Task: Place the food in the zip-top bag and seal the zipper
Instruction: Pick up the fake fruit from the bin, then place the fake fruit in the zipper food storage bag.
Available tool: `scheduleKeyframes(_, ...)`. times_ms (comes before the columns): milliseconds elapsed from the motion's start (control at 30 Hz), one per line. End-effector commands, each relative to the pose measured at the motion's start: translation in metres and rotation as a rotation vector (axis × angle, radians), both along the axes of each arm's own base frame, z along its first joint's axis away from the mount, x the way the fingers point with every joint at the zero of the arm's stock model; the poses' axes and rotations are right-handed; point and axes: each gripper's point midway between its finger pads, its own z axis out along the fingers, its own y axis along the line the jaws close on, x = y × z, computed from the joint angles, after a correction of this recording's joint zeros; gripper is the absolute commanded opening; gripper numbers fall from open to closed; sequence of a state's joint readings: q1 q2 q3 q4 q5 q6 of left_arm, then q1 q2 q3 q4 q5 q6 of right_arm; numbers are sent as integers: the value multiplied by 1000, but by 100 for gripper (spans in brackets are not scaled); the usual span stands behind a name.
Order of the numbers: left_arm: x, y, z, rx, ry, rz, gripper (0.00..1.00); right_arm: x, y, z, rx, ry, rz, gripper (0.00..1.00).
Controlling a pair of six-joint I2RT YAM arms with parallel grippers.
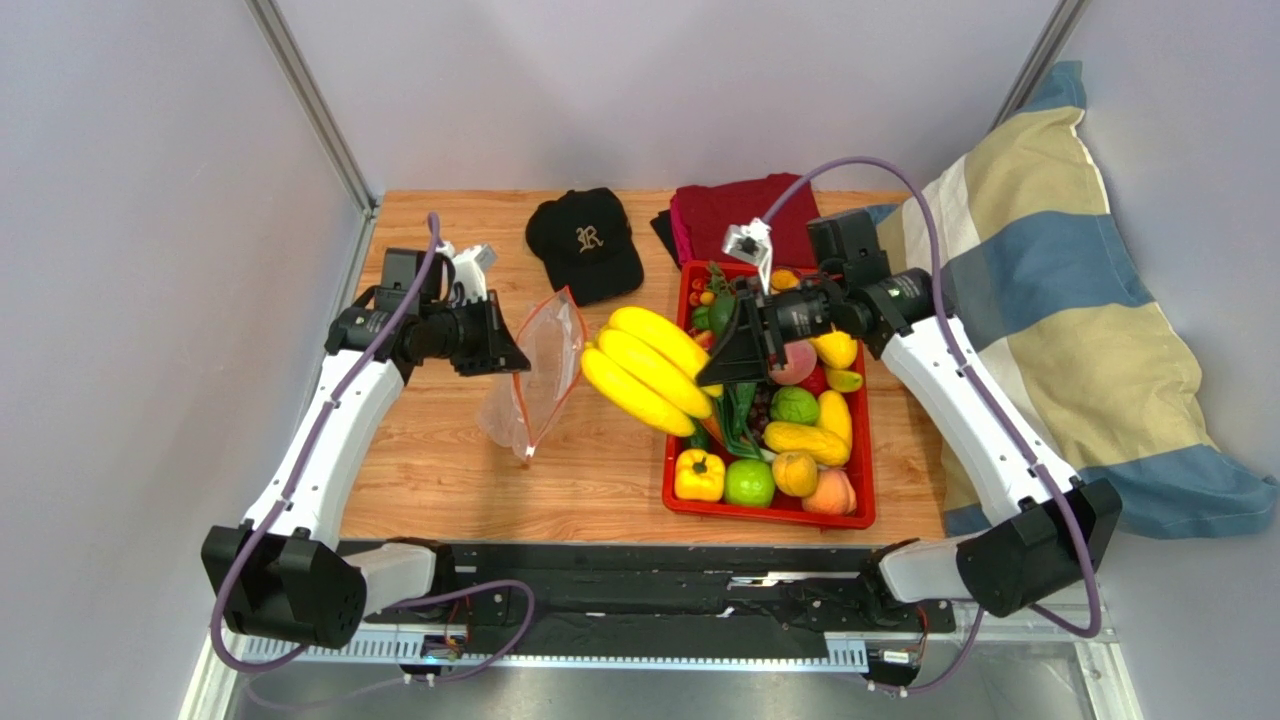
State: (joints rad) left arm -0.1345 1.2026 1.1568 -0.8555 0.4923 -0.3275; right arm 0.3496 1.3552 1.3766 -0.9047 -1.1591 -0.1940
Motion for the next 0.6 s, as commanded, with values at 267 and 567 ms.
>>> scheduleKeyframes(267, -15, -11, 19, 13, -78, -76, 0, 14, 69, -13, -130, -40, 118, 0)
scheduleKeyframes(567, -21, -15, 21, 9, -99, -109, 0, 33, 79, -61, -327, 20, 80, 0)
